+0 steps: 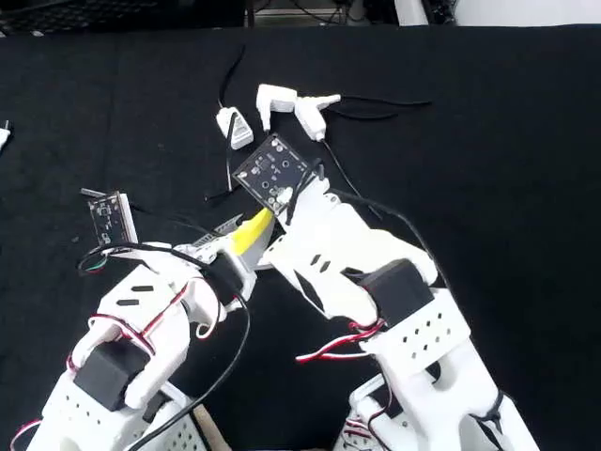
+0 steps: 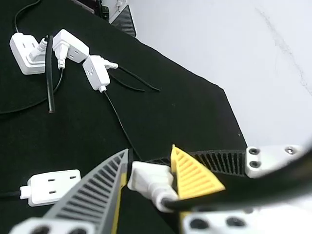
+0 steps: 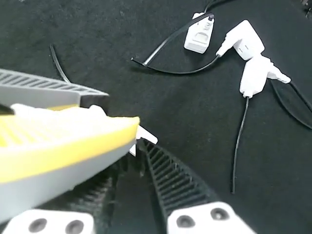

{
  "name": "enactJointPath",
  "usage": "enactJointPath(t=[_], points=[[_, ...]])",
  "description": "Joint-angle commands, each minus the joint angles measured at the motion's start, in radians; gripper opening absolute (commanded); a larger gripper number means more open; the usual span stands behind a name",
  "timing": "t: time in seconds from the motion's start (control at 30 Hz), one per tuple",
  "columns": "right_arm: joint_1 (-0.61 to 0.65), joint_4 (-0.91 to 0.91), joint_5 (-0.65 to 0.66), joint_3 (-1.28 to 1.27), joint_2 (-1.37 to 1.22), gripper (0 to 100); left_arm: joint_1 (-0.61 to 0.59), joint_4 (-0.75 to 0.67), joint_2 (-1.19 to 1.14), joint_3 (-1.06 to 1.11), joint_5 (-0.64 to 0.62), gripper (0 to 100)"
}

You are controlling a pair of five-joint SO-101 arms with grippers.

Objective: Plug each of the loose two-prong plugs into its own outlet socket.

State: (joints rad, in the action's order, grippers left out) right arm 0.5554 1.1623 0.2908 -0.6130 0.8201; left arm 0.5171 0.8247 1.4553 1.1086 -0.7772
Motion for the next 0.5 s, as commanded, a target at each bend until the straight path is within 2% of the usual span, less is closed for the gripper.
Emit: enactJointPath(t=[0.0, 0.47], points=[[-0.044, -0.078, -0.003, -0.001, 0.018, 1.2, 0.062, 0.025, -0.006, -0.013, 0.002, 3], [-0.061, -0.115, -0.002, -0.010, 0.021, 1.2, 0.065, 0.023, -0.008, 0.004, 0.002, 3]])
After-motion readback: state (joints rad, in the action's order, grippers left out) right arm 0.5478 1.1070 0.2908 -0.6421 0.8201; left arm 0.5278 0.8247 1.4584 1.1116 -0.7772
